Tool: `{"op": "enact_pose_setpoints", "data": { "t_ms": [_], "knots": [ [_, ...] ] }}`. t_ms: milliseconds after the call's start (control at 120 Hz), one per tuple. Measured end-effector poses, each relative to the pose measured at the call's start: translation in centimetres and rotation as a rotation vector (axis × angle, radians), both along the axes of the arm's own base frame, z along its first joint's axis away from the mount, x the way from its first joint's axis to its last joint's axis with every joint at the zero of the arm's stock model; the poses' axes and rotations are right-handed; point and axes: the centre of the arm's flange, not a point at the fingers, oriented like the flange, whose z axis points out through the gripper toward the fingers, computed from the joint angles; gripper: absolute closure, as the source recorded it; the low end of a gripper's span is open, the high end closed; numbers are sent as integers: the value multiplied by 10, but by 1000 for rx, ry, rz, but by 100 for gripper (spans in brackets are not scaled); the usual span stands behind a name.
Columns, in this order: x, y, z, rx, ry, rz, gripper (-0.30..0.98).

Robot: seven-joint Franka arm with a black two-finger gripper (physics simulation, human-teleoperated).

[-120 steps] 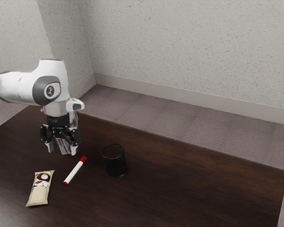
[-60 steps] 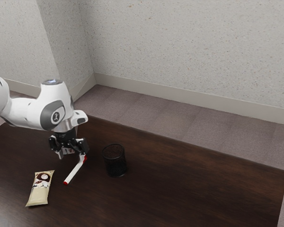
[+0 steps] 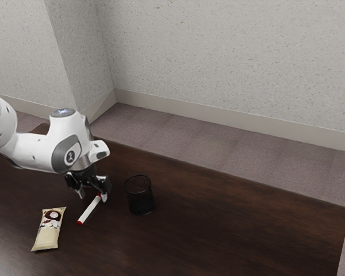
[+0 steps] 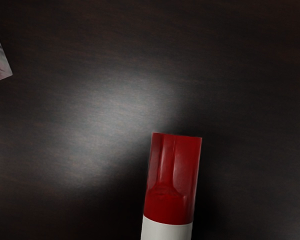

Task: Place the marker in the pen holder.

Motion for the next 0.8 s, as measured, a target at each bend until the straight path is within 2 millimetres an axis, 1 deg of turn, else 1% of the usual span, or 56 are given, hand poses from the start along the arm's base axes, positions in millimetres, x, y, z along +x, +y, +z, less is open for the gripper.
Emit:
{"op": "enact_pose_setpoints", "data": {
  "t_ms": [133, 250, 383, 633, 800],
  "knots": [
    [2, -1, 8, 5, -21, -8, 35],
    [2, -1, 5, 5, -18, -12, 48],
    [1, -1, -2, 3, -9, -12, 56],
    [2, -1, -5, 1, -11, -10, 60],
    [2, -1, -5, 3, -12, -10, 71]
  ]
}}
